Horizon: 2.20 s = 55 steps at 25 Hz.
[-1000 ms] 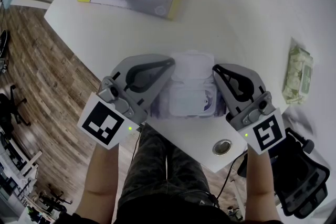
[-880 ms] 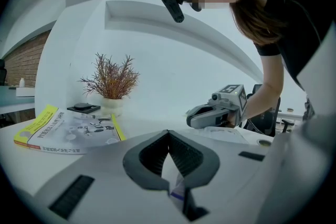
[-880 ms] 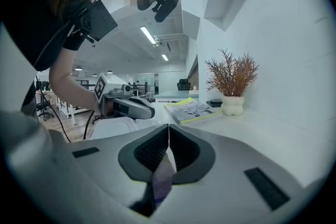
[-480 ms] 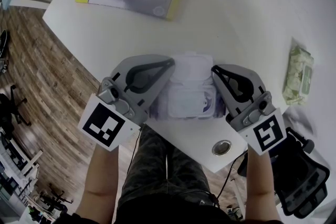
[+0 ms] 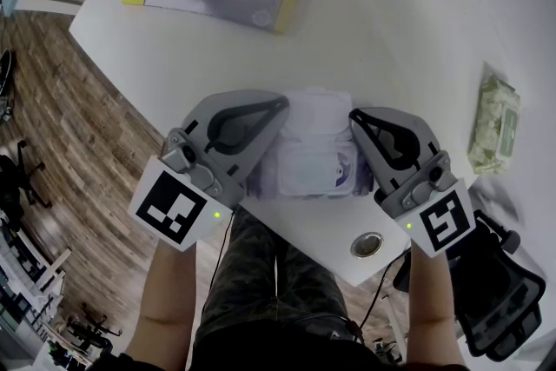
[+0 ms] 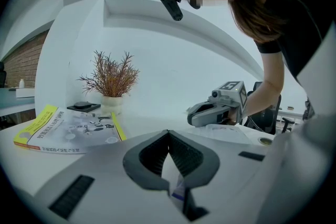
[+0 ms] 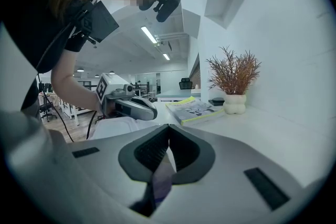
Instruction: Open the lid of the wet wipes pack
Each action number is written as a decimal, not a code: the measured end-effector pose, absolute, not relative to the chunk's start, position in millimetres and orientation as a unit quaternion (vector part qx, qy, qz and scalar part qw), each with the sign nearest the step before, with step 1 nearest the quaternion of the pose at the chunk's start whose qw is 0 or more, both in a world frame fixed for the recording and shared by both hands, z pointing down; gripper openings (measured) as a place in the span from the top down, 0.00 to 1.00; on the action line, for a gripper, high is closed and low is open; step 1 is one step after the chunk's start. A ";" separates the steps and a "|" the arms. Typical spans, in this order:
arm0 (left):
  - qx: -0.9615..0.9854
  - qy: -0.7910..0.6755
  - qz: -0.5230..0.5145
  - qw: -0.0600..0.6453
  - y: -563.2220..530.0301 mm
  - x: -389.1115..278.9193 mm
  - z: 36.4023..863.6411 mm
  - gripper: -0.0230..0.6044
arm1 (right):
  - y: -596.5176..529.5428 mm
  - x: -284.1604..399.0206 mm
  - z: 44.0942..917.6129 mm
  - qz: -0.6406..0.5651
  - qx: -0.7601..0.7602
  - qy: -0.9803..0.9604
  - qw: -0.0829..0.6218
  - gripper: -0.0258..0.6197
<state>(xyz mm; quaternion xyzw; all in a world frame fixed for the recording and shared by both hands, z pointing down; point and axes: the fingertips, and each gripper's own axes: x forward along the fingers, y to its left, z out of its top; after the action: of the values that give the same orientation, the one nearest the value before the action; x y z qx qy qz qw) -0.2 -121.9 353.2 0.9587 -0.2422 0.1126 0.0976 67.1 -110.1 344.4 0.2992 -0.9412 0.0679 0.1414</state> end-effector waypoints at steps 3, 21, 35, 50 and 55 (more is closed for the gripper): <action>0.959 -0.242 0.112 0.099 -122.0 -0.2 353.0 0.94 | -109.9 66.8 344.5 0.066 0.299 -0.941 0.143 0.93; 0.957 -0.248 0.107 0.103 -121.4 -3.3 351.7 0.94 | -110.7 68.8 342.1 0.051 0.315 -0.936 0.148 0.93; 0.955 -0.260 0.098 0.104 -108.5 -10.6 346.9 0.94 | -97.8 72.5 337.5 0.047 0.332 -0.930 0.148 0.93; 0.954 -0.270 0.086 0.098 -85.5 -17.4 338.1 0.94 | -73.9 75.2 332.2 0.036 0.348 -0.925 0.150 0.93; 0.954 -0.272 0.086 0.096 -75.2 -17.8 336.5 0.94 | -65.5 76.3 328.8 0.033 0.355 -0.922 0.148 0.93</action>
<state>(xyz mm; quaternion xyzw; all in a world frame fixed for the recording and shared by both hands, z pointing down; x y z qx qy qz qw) -17.8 -75.2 336.5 0.9538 -0.2716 0.0858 0.0961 76.3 -65.5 328.8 0.3550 -0.9225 0.0333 0.1480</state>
